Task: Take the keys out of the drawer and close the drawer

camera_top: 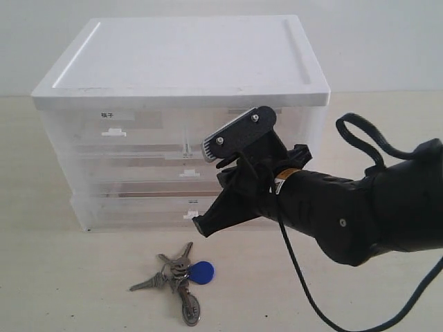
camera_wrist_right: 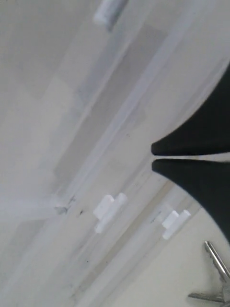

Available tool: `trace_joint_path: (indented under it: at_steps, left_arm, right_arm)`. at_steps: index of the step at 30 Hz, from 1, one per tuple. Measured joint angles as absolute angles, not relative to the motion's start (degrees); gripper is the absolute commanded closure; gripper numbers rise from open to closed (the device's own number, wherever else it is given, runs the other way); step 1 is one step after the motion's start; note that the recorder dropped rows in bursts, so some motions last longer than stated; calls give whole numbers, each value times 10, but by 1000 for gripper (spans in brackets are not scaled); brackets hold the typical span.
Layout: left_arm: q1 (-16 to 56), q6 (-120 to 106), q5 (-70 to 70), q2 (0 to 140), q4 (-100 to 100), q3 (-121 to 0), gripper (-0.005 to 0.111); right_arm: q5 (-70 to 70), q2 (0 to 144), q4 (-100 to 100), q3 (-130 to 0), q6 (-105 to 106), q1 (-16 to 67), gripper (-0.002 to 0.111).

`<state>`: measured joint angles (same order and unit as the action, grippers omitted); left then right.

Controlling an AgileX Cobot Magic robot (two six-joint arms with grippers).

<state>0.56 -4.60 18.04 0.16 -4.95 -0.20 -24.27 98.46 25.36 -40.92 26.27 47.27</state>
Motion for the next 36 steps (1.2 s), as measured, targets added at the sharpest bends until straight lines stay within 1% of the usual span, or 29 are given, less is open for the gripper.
trace_joint_path:
  at_steps: [10,20,24,31,34,36]
  left_arm:
    - [6,-46,180,2,-49,-2,102]
    - [6,-46,180,2,-49,-2,102]
    - [6,-46,180,2,-49,-2,102]
    - [6,-46,180,2,-49,-2,102]
    - [6,-46,180,2,-49,-2,102]
    - [6,-46,180,2,-49,-2,102]
  right_arm:
    - [-297,1007,257,-409,291,473,108]
    - [-333,1007,330,-409,354,474,108]
    - [-305,1007,330,-409,353,475,108]
    - [-194,1010,282,-409,351,522,108]
    - [-184,1029,277,-409,352,530,108]
    - [-201,1047,283,-409,359,531,108]
